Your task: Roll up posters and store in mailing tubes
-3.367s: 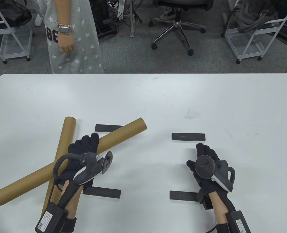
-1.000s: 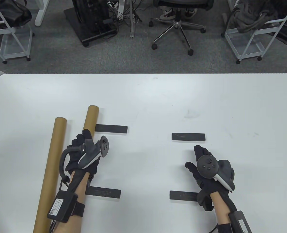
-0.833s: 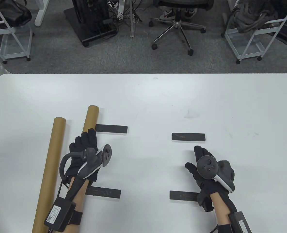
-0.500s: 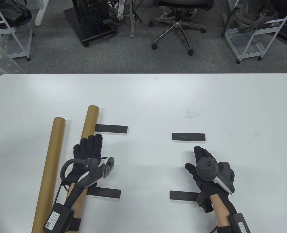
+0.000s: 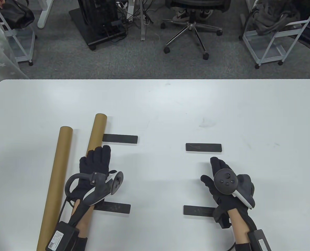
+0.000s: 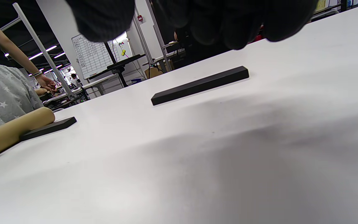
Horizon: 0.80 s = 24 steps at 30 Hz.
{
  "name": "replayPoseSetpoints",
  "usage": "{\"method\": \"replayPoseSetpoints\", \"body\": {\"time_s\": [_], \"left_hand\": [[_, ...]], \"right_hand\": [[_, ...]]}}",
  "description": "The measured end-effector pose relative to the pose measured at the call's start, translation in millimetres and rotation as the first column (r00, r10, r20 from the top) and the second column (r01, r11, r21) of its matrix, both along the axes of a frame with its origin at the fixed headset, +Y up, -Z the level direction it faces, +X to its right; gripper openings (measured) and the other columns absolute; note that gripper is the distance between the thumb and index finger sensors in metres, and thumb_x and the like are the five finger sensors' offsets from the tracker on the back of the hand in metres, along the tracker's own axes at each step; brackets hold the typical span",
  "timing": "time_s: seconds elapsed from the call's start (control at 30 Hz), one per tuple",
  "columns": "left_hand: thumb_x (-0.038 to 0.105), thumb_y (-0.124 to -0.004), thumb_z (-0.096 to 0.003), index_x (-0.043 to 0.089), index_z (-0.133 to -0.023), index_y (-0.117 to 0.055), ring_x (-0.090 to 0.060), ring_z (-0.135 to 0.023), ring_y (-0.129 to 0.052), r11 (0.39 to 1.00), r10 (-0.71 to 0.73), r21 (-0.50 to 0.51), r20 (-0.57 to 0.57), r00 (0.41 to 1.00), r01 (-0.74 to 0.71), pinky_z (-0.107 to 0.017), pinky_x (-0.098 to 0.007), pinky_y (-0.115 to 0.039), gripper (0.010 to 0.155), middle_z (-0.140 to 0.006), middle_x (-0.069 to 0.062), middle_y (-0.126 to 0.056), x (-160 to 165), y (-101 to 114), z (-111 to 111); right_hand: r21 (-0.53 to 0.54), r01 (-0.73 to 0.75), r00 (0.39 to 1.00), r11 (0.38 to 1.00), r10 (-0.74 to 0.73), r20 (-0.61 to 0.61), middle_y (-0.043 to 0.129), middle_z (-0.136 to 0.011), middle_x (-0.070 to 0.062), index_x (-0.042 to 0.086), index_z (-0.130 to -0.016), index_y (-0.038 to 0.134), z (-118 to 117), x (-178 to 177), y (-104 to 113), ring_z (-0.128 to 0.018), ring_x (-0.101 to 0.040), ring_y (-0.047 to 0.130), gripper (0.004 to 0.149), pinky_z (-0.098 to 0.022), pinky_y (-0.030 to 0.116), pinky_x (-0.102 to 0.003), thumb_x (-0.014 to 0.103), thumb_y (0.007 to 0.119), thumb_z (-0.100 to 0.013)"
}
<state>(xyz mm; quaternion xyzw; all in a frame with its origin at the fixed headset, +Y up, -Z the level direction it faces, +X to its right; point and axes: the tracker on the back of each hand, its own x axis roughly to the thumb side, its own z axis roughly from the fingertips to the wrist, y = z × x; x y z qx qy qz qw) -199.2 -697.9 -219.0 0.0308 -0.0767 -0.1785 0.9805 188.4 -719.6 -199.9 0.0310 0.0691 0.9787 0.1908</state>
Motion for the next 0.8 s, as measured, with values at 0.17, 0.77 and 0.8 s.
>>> {"method": "replayPoseSetpoints", "body": {"time_s": [0.17, 0.77, 0.8], "left_hand": [[0.055, -0.064, -0.0504, 0.009, -0.121, -0.032, -0.044, -0.109, -0.070, 1.000, 0.000, -0.016, -0.015, 1.000, 0.000, -0.079, -0.060, -0.066, 0.091, -0.124, -0.017, -0.053, -2.3, -3.0, -2.3], [0.055, -0.064, -0.0504, 0.009, -0.121, -0.033, -0.043, -0.109, -0.070, 1.000, -0.011, -0.027, -0.021, 1.000, 0.010, -0.079, -0.060, -0.067, 0.090, -0.123, -0.016, -0.054, -5.4, -2.9, -1.1], [0.055, -0.064, -0.0505, 0.009, -0.121, -0.033, -0.043, -0.109, -0.070, 1.000, -0.014, -0.028, -0.020, 1.000, 0.014, -0.079, -0.060, -0.067, 0.090, -0.123, -0.017, -0.054, -5.4, -2.9, -1.1]], "right_hand": [[0.000, 0.001, 1.000, 1.000, -0.001, 0.002, 0.042, -0.116, -0.037, -0.006, -0.113, 0.033, 0.3, 0.5, 0.1, -0.100, -0.065, 0.050, 0.079, -0.068, 0.049, -0.077, 0.039, 0.063, -0.056], [-0.006, 0.012, 1.000, 1.000, -0.012, -0.003, 0.042, -0.116, -0.037, -0.006, -0.113, 0.033, 0.6, -0.2, -0.1, -0.100, -0.065, 0.050, 0.078, -0.068, 0.049, -0.077, 0.039, 0.063, -0.056], [-0.007, 0.016, 1.000, 1.000, -0.016, -0.003, 0.042, -0.116, -0.037, -0.006, -0.113, 0.033, 0.8, -0.3, -0.1, -0.100, -0.065, 0.050, 0.078, -0.068, 0.049, -0.077, 0.039, 0.063, -0.056]]}}
